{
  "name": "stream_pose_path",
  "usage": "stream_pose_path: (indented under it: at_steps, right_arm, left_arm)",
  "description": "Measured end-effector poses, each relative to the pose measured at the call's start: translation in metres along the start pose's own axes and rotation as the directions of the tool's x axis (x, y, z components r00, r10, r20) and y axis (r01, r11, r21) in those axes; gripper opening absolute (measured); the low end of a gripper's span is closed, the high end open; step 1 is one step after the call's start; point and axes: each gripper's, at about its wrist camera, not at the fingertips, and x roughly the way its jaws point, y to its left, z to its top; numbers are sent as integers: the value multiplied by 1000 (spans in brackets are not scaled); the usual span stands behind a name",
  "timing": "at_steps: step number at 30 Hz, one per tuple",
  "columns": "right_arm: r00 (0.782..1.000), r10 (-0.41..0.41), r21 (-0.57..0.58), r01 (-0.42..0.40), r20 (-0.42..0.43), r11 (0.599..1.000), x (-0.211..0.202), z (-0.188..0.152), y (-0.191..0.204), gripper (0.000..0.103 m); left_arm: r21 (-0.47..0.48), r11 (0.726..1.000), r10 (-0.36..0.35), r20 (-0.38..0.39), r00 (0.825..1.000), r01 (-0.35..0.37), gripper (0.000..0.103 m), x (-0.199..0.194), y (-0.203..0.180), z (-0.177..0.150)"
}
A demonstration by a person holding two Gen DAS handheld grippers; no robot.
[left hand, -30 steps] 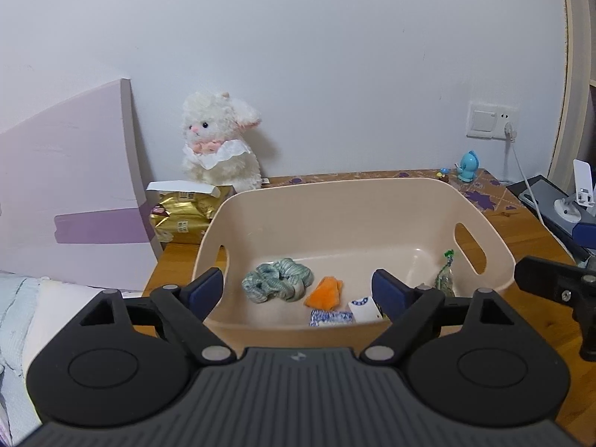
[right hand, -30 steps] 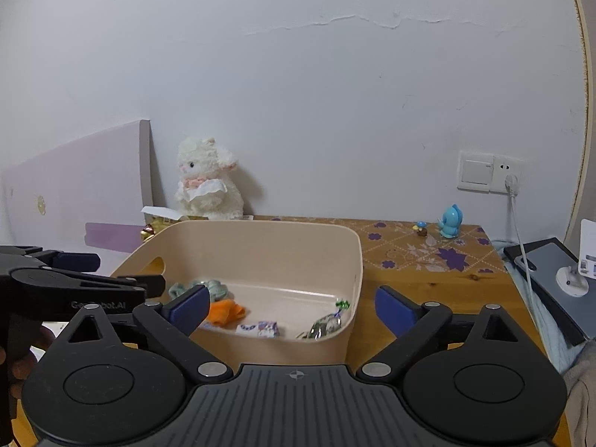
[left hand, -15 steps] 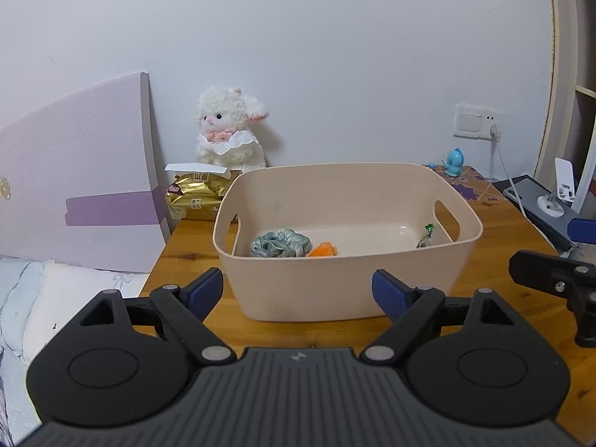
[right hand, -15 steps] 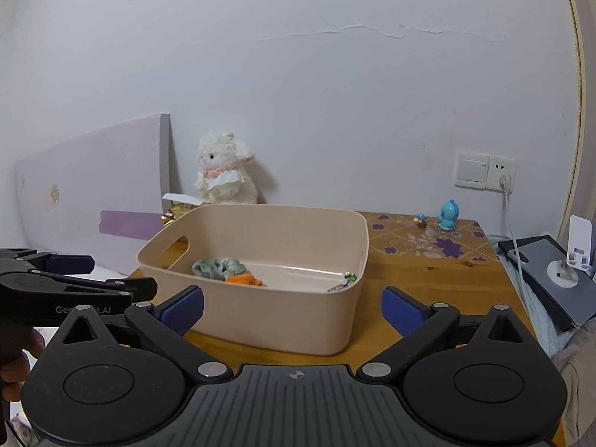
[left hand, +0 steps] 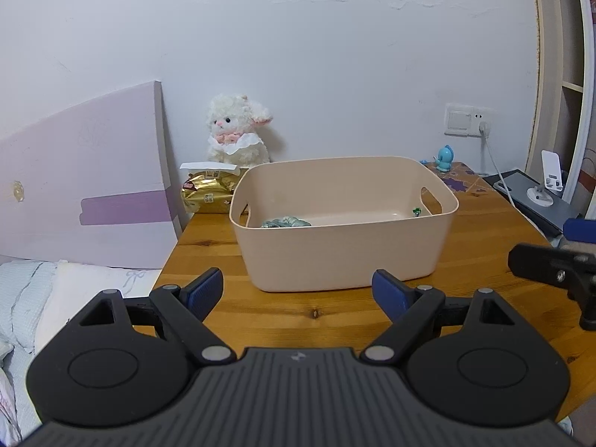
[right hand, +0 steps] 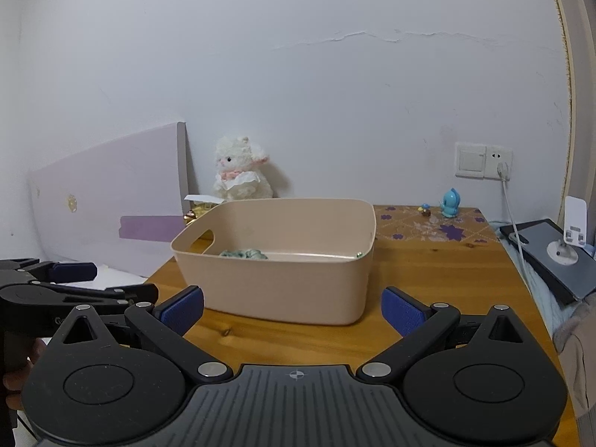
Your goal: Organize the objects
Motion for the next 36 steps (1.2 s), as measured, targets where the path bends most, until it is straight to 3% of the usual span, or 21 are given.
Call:
stream_pose_path:
  at_steps: [25, 36]
  right_arm:
    - [1000, -25, -26, 25, -1, 999, -61, -37, 17, 103]
    - [998, -56, -41, 55, -13, 998, -84, -54, 23, 103]
  left_arm:
    - [-15, 999, -29, 16, 999, 30, 88, -81, -3, -47]
    - [-37, 999, -21, -4, 1000, 21, 88, -98, -3, -66]
